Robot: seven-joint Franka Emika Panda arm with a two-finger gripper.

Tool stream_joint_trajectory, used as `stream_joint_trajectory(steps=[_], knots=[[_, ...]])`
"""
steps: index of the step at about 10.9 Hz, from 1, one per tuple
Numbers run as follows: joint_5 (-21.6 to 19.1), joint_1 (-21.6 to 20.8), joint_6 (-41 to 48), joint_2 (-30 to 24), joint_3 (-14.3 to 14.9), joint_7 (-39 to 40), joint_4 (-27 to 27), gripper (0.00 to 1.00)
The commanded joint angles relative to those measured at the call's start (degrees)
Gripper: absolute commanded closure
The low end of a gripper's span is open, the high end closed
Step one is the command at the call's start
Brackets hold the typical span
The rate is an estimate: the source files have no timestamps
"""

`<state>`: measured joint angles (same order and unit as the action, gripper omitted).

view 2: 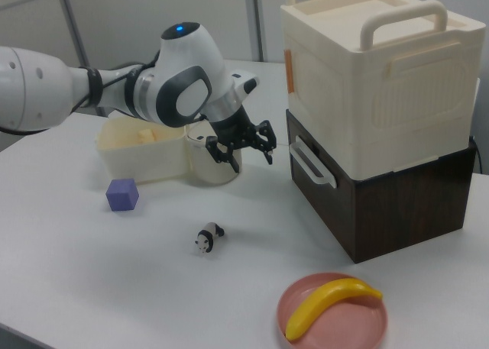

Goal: Slide the drawer open
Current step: 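Move the gripper down toward the drawer handle of the brown unit, then hook the drawer handle and pull the drawer outward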

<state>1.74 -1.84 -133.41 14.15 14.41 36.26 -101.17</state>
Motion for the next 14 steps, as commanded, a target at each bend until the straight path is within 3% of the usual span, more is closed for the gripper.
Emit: stream_joint_trajectory(steps=[1, 6, 8, 11, 14], knots=[[1.0, -0.6, -6.8, 3.9, 2.8, 8.2, 2.6, 0.23], [0.6, 2.3, -7.4, 12.3, 2.9, 8.2, 12.4, 0.31], [1.0, 2.5, -9.2, 13.7, 2.9, 8.4, 12.5, 0.32], [0.8, 0.5, -8.2, 10.7, 2.8, 8.2, 9.1, 0.36], [0.8, -2.4, 10.4, 6.1, 2.1, 13.8, 8.2, 0.4]])
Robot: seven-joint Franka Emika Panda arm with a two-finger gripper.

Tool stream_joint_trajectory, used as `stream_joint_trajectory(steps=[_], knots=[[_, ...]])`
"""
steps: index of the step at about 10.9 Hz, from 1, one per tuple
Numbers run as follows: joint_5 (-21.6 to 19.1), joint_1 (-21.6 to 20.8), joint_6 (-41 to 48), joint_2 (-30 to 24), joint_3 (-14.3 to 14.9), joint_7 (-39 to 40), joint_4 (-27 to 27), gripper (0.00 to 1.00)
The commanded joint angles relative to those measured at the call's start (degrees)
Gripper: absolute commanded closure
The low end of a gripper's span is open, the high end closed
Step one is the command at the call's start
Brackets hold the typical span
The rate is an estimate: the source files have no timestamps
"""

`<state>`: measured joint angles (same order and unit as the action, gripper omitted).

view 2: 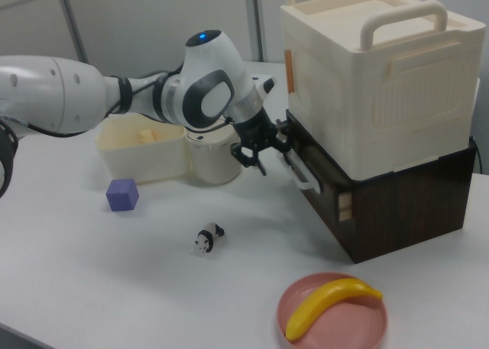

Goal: Slide the drawer open

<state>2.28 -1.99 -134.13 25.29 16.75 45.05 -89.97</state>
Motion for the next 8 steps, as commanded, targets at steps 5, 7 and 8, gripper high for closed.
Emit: stream_joint_trajectory(steps=[5, 7, 8], knots=[[-0.1, -3.8, 18.5, -7.9, -2.1, 2.6, -2.8, 0.41], [-0.5, -3.8, 18.5, -10.1, -2.1, 2.3, -2.6, 0.41], [-0.6, -4.0, 19.2, -11.9, -2.2, 2.1, -2.6, 0.41]])
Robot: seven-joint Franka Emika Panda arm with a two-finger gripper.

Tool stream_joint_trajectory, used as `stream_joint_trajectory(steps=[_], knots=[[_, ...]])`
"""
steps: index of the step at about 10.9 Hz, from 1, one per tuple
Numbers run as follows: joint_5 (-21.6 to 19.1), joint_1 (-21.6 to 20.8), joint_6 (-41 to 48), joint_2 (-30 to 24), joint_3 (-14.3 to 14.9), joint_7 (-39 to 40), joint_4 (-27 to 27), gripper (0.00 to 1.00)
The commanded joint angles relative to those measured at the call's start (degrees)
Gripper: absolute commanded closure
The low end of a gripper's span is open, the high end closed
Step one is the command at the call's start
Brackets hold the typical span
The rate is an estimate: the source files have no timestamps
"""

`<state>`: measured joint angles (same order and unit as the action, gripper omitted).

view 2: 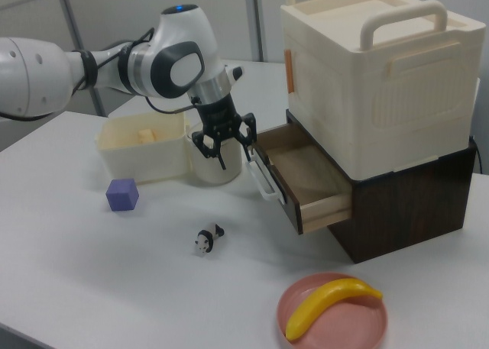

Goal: Slide the drawer open

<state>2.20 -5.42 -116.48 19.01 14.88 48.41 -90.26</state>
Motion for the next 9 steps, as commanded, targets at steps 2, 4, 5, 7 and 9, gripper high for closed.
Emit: stream_joint_trajectory(steps=[2, 4, 5, 7, 9], knots=[[-3.6, -1.8, 5.2, -8.2, -2.8, -18.0, -2.2, 0.3], [-3.6, -1.3, 8.3, -9.1, -6.5, -39.5, -0.5, 0.09], [-3.2, -1.3, 10.4, -9.4, -7.7, -46.7, -0.2, 0.0], [-3.0, -0.5, 13.5, -10.7, -9.7, -52.3, -0.1, 0.0], [-3.3, 0.0, 17.8, -11.9, -9.7, -52.6, 0.0, 0.0]])
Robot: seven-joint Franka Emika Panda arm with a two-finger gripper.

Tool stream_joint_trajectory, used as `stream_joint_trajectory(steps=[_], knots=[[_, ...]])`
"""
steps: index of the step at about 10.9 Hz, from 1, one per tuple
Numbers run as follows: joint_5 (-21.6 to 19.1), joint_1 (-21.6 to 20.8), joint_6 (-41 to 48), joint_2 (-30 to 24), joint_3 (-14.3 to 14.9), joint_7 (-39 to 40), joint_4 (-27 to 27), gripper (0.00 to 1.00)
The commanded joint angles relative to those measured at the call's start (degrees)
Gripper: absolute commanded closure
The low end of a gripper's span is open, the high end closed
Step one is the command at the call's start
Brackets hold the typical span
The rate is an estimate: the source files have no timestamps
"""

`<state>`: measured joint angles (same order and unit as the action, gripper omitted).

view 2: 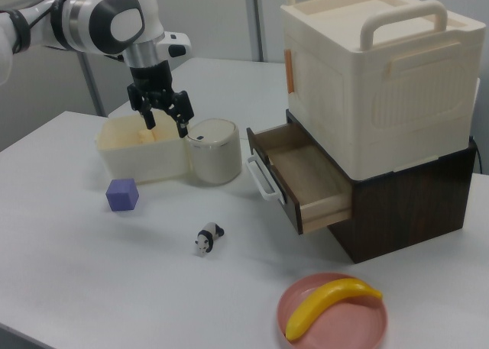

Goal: Slide the drawer open

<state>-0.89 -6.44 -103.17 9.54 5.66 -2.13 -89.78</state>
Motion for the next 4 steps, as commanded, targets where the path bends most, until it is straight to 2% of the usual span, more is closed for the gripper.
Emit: stream_joint_trajectory(steps=[1, 4], knots=[[-0.4, 1.4, 5.8, -2.8, -0.5, -2.2, -0.4, 0.0], [-0.7, 1.7, 6.1, -3.2, -0.5, -2.2, -0.5, 0.0]])
